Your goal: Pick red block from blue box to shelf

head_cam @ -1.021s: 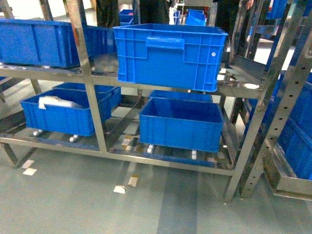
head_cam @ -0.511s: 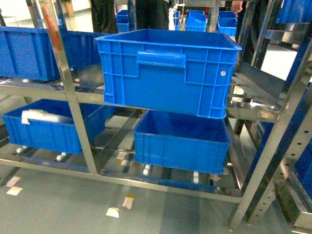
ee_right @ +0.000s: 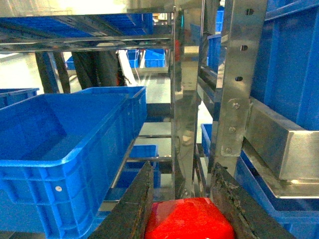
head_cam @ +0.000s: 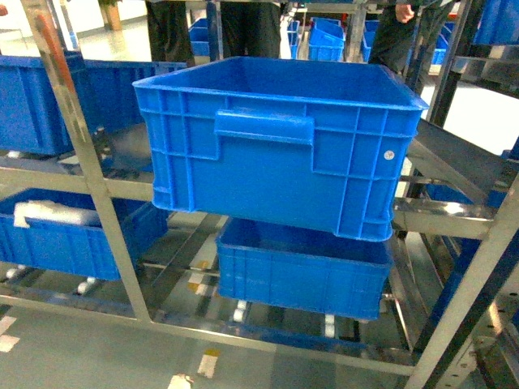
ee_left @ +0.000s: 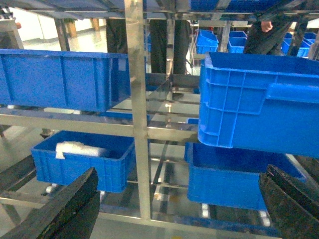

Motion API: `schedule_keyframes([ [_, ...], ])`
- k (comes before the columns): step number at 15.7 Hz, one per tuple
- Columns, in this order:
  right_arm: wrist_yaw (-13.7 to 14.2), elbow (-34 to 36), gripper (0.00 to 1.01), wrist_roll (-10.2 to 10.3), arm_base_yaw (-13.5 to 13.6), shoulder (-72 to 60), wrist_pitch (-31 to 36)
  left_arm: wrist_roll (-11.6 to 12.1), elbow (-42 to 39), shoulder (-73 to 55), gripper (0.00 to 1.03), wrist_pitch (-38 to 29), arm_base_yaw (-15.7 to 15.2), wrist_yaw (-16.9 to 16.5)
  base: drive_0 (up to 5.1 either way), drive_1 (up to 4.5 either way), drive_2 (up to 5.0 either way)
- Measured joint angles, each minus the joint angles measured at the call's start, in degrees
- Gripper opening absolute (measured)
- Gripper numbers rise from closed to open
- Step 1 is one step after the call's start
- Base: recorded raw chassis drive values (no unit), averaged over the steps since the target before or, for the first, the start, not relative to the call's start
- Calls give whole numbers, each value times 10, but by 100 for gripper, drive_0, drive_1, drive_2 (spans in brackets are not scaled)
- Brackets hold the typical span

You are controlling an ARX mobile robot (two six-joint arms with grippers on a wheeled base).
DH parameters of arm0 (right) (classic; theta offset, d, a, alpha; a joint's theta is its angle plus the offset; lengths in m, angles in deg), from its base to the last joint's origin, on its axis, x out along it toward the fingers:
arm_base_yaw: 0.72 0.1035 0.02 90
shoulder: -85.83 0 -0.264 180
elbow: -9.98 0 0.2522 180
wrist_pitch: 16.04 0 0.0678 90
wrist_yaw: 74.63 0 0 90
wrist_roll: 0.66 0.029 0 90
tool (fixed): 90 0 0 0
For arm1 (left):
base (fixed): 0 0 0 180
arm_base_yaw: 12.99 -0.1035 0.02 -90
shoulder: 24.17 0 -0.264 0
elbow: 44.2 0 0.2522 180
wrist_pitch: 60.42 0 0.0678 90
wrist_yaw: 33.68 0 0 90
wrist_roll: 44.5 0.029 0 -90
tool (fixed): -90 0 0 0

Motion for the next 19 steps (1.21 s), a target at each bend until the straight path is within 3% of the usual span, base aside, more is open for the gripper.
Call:
schedule_keyframes([
  [12, 0, 0, 28, 0, 0, 0, 0, 0, 0, 0, 98, 0, 1, 0, -65, 241, -371],
  [19, 0, 0, 28, 0, 0, 0, 0, 0, 0, 0, 98, 0, 1, 0, 0, 0, 0],
])
